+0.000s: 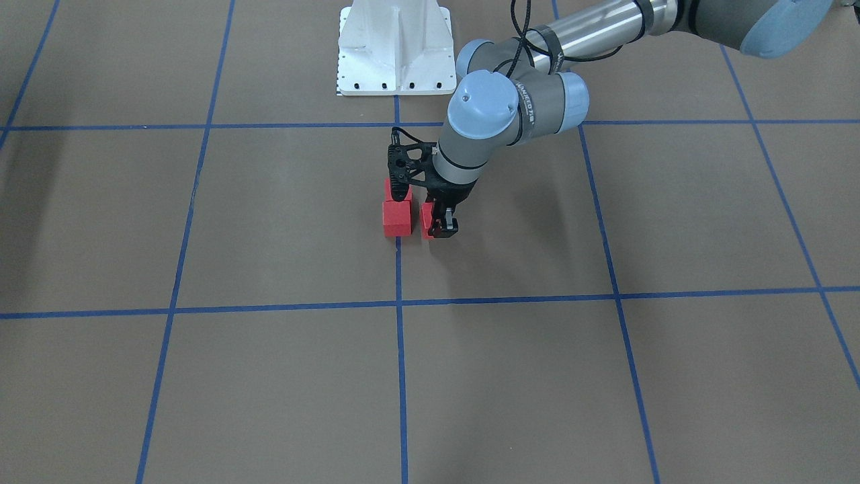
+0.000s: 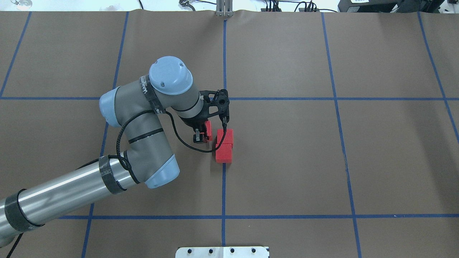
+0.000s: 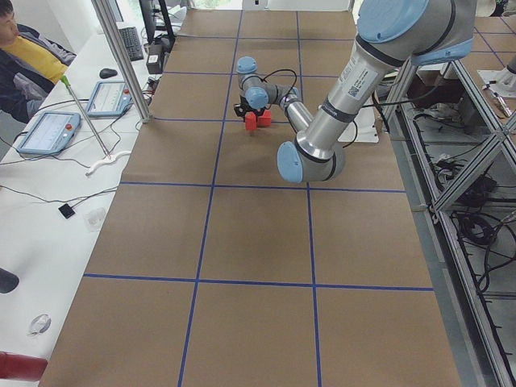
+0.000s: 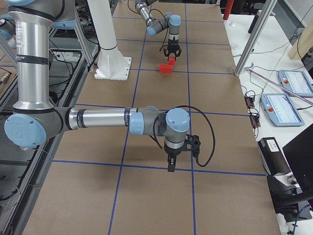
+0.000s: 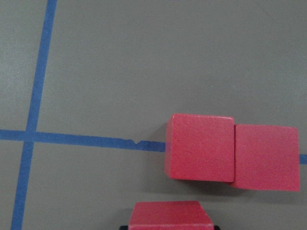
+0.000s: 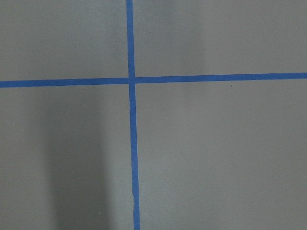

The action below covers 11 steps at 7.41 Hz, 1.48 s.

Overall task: Form red blocks into L shape at center
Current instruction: 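Lower the red cube beside the nearer centre cube, on the left gripper's side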

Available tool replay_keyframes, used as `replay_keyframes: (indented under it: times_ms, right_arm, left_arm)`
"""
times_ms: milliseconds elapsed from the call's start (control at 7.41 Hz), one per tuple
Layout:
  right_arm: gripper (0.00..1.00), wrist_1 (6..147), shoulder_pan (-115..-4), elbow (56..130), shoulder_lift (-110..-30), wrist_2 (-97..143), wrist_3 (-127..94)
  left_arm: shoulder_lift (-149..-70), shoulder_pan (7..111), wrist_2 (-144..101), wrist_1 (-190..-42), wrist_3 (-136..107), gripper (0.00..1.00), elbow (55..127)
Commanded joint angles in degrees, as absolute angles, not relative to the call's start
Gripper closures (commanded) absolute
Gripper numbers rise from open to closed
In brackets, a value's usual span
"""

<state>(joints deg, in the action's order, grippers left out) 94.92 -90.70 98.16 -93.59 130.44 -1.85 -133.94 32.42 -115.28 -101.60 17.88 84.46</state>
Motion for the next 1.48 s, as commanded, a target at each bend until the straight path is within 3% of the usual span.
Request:
replay_keyframes:
  times_ms: [0,1350]
  right_arm:
    - [0.01,94.9,-90.7,98.2,-93.5,130.6,-1.8]
    - [0.01,94.9,-90.7,98.1,-93.3,130.6,-1.8]
  left_arm:
    - [-133.9,30.9,-114.2,-101.6,17.6,1.0,83.9]
    - [-135.4,30.6,-114.3,-101.2,17.3,0.97,82.7]
